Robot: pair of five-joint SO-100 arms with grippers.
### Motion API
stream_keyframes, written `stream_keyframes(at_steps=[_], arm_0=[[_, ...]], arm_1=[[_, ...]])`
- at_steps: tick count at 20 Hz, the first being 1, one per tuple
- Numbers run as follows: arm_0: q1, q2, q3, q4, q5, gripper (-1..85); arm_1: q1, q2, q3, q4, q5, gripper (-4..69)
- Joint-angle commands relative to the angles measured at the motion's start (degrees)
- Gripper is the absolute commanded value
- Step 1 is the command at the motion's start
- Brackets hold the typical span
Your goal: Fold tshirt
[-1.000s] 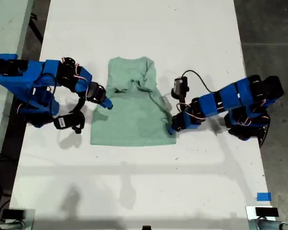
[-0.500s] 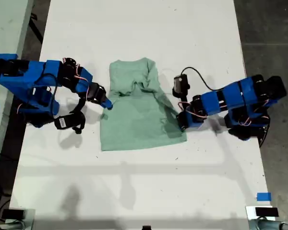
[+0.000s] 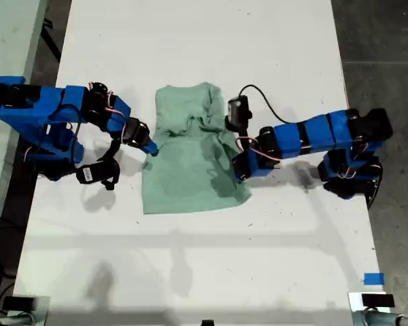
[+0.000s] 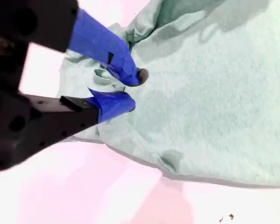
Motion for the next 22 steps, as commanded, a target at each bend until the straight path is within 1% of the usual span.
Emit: stream_keyframes(at_steps=[1, 5, 6, 8, 9, 10, 12, 13, 15, 18, 20, 22], arm_0=[[0.44, 0.18, -3.78, 0.7, -0.53, 5.1], [0.44, 0.0, -3.78, 0.79, -0.53, 5.2], [0.44, -0.09, -3.87, 0.88, -0.53, 5.2], [0.62, -0.18, -4.22, 1.32, -0.53, 5.2], [0.79, -0.18, -4.48, 1.49, -0.62, 5.2], [0.88, -0.26, -4.48, 1.49, -0.79, 5.3], [1.32, -0.79, -4.57, 1.32, -1.41, 6.3], [1.58, -1.14, -4.75, 1.32, -1.93, 6.9], [2.02, -1.58, -5.8, 1.93, -2.55, 7.3], [2.46, -1.67, -9.05, 7.38, -4.22, 7.7], [3.08, -1.05, -10.9, 10.99, -5.54, 9.4], [3.52, -0.09, -8.53, 11.07, -6.86, 12.0]], arm_1=[[0.35, -5.54, -10.63, -1.14, -1.76, -0.7], [0.7, -18.54, -15.91, -9.4, -2.2, -0.7], [0.7, -22.41, -17.67, -10.46, -1.67, -0.7], [0.7, -27.51, -20.65, -10.63, -0.88, -0.1], [0.62, -28.65, -21.62, -10.63, -1.49, 9.3], [0.53, -29.44, -23.03, -9.49, -1.93, 14.0], [0.53, -29.97, -24.35, -7.12, -1.93, 20.4], [0.26, -29.97, -24.61, -6.59, -3.52, 28.2], [-0.18, -29.18, -26.54, -2.37, -3.69, 27.7], [-0.97, -26.1, -33.57, 7.03, -5.36, 27.5], [-1.14, -21.36, -34.63, 10.28, -6.59, 27.2], [-0.88, -16.88, -34.54, 13.36, -7.65, 26.6]])
